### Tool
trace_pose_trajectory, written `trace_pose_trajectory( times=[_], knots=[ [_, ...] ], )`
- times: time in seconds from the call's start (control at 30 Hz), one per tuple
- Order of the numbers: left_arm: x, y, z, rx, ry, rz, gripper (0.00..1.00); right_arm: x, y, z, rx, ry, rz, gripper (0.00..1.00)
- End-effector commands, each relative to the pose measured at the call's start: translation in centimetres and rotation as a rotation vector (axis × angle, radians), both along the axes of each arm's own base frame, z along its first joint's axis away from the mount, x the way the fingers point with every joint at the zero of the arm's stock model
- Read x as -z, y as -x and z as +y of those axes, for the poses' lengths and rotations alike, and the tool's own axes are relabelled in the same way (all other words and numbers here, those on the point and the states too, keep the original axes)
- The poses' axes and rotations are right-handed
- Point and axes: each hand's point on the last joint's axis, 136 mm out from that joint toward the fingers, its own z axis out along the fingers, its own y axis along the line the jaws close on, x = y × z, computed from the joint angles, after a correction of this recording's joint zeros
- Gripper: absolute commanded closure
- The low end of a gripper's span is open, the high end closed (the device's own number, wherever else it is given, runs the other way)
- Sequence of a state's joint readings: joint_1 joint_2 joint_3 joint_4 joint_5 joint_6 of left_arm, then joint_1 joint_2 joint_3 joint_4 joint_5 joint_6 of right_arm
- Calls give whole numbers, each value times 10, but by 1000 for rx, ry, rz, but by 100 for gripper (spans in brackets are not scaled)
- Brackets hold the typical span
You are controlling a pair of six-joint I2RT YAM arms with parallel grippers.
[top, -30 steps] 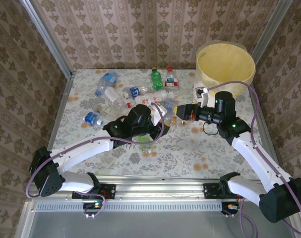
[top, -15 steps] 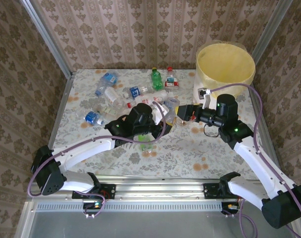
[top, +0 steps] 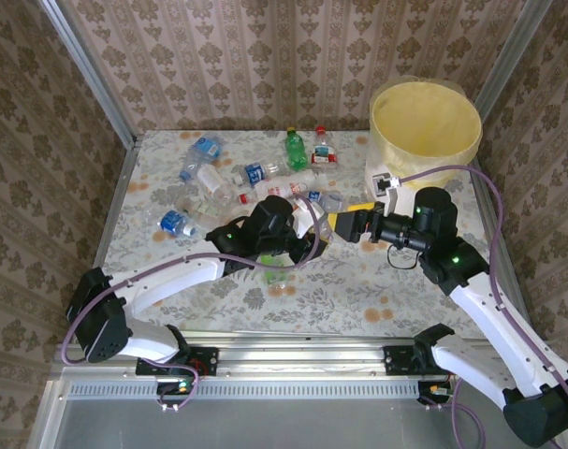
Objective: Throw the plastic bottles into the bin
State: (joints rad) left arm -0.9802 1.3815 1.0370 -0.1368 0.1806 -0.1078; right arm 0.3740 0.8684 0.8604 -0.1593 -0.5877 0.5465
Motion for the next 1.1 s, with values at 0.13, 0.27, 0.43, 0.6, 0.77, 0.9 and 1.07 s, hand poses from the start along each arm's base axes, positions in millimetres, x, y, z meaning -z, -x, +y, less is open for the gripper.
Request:
trace_pose_trajectory(
  times=[0.13, 0.27, 0.43, 0.6, 0.77, 0.9, 1.07],
  knots=[
    [-13, 8, -3, 53, 46, -31, 72, 8, -9, 2, 10, 27, 40, 0],
    [-17, 20, -8, 109, 59, -45, 72, 9, -19, 4, 21, 23, 37, 1],
    [-16, 30, -10, 146, 63, -54, 73, 8, -26, 4, 34, 37, 36, 3],
    [-21, 34, -7, 162, 85, -76, 73, 16, -32, -3, 69, 41, 64, 3],
    [-17, 39, -6, 185, 80, -80, 73, 7, -39, -13, 96, 16, 57, 3],
    [-16, 41, -7, 193, 85, -80, 74, 4, -42, -10, 72, -6, 66, 3],
    [-15, 43, -11, 203, 73, -97, 74, 9, -39, 1, 18, -31, 97, 5]
  ],
)
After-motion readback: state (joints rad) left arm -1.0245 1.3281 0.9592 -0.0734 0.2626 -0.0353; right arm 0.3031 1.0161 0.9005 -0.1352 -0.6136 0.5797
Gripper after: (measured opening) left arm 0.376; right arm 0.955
